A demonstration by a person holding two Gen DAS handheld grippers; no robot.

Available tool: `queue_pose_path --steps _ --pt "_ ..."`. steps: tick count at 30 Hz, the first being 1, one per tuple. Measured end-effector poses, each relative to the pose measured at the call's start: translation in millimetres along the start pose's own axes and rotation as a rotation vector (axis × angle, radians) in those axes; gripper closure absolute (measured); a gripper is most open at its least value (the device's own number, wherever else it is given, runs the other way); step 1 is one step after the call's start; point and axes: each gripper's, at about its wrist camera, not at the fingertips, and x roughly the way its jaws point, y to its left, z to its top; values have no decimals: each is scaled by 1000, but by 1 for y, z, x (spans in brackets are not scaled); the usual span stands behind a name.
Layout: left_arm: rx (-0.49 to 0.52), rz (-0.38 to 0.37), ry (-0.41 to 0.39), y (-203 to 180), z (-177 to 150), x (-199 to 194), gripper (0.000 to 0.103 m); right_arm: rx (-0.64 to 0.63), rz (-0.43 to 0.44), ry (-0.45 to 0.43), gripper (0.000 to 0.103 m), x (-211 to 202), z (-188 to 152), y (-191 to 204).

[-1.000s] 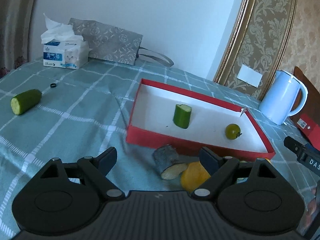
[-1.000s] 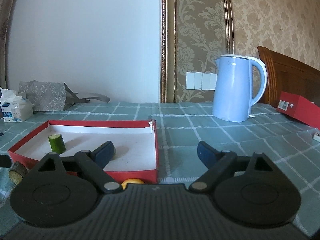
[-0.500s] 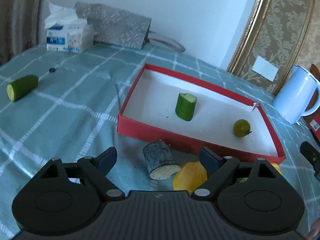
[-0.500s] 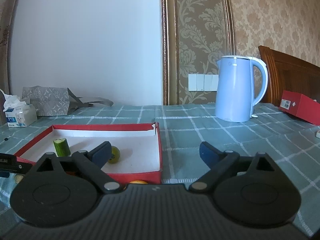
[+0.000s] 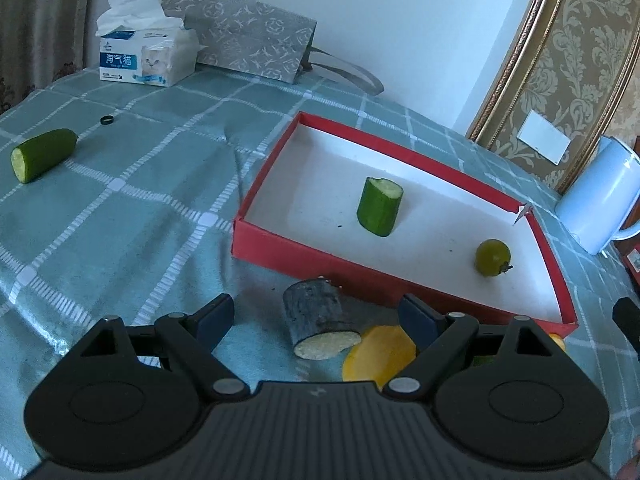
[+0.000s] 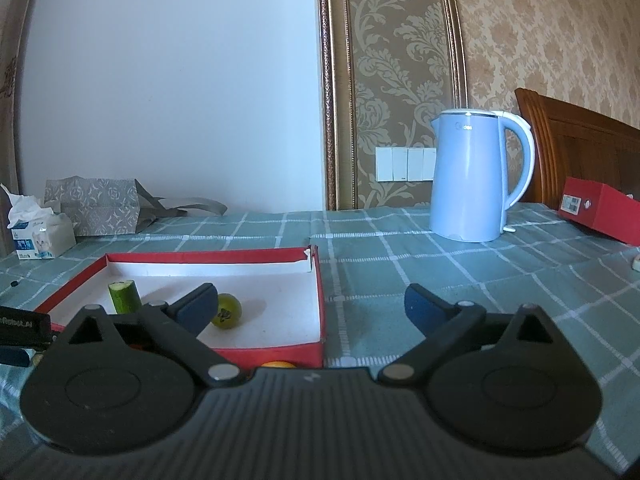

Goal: Organize fruits
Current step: 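Grasp the sugarcane chunk in front of the tray with the left gripper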

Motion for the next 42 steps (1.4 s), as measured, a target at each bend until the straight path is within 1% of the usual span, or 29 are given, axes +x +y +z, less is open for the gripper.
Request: queue_pose_path --steps 6,7,8,9,10,11,17,18,20,21,22,25,31,32,36,40,42 --pt "8 15 6 -5 2 3 14 6 2 0 3 0 0 0" --pt "6 18 8 -5 3 3 16 6 3 3 2 0 0 0" --pt "10 23 11 -6 3 3 22 6 4 5 2 0 0 0" --pt "21 33 12 -8 3 3 25 6 4 6 2 0 0 0" --pt "37 43 15 -10 3 3 32 7 4 4 1 0 0 0" --pt "48 49 18 -11 2 3 35 8 5 4 1 0 0 0" --pt "42 41 29 -11 2 2 36 13 5 -2 0 0 0 -1" --pt "48 44 29 -12 2 1 38 14 7 -1 0 0 0 -1" --pt "65 52 29 -13 2 1 54 17 6 -8 0 -1 0 -2" --pt "75 57 32 -13 2 2 56 19 5 -11 0 -2 0 -3" --pt "79 51 37 -13 2 2 64 21 4 -13 0 -2 0 -3" --pt "75 31 42 -11 2 2 65 27 4 -13 0 -2 0 -4" --pt "63 -7 21 -4 0 0 66 41 -13 -31 0 -4 2 -8" --pt "62 -12 9 -3 -1 -1 69 46 -19 -35 0 -4 2 -9" --pt "91 9 -75 0 -5 -10 70 79 -42 -33 0 -2 4 -17" --pt "89 25 -122 10 -6 -14 70 105 -57 1 0 4 4 -24" --pt "68 13 -124 17 -4 -15 70 107 -70 5 0 5 3 -27"
